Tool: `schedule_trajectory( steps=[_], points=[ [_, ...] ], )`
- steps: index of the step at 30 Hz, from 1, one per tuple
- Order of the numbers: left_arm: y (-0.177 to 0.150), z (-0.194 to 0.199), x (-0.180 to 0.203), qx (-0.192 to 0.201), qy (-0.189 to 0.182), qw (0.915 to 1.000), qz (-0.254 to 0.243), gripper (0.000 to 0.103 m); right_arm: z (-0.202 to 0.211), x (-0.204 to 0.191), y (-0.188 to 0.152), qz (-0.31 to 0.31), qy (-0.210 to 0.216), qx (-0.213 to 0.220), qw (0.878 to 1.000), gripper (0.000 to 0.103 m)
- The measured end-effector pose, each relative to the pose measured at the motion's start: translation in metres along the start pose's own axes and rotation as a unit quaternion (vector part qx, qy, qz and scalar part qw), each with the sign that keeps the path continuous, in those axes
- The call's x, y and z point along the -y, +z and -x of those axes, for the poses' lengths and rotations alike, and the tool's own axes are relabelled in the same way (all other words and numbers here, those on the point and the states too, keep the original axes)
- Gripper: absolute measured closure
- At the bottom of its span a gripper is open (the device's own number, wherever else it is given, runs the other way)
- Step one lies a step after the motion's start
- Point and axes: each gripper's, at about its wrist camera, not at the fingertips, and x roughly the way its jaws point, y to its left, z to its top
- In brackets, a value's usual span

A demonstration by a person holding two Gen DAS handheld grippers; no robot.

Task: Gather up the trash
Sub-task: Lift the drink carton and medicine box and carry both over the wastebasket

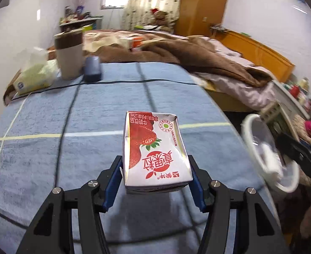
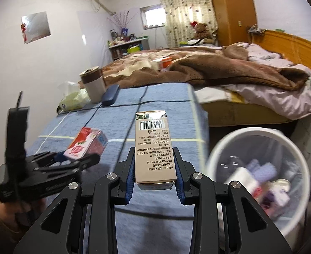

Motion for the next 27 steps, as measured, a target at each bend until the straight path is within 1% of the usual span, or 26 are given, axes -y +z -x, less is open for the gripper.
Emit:
schedule_trajectory(
  steps=[5,7,10,15,18,20,24,27],
  points=[
    [-0.008,0.016,0.039,0.008,-0.047,0.9984,-0.031,0.043,0.028,0.02,-0.003,-0.011,-0.041,0.018,0.999,0.07],
    [-0.011,0.018,0.056,0.005,-0.065,0.9968,-0.046,0.043,0.038,0.03,-0.006,-0.016,-0.062,0.025,0.998,0.07],
    [-0.016,0.013,0.081,-0.007,-0.087,0.9941,-0.065,0.043,0.043,0.042,-0.01,-0.028,-0.079,0.028,0.996,0.07],
    [-0.02,0.002,0.117,-0.023,-0.106,0.9895,-0.095,0.043,0.049,0.064,-0.02,-0.052,-0.099,0.027,0.993,0.07],
    [-0.019,-0.006,0.136,-0.032,-0.106,0.9874,-0.113,0.043,0.051,0.073,-0.022,-0.063,-0.106,0.028,0.992,0.07],
    [-0.02,-0.015,0.146,-0.046,-0.11,0.9862,-0.114,0.043,0.054,0.08,-0.023,-0.069,-0.109,0.03,0.991,0.07],
    [-0.025,-0.022,0.163,-0.056,-0.106,0.9848,-0.125,0.043,0.058,0.087,-0.025,-0.073,-0.112,0.033,0.991,0.07],
    [-0.025,-0.025,0.173,-0.066,-0.125,0.982,-0.126,0.043,0.062,0.092,-0.026,-0.078,-0.116,0.037,0.99,0.07]
  ],
)
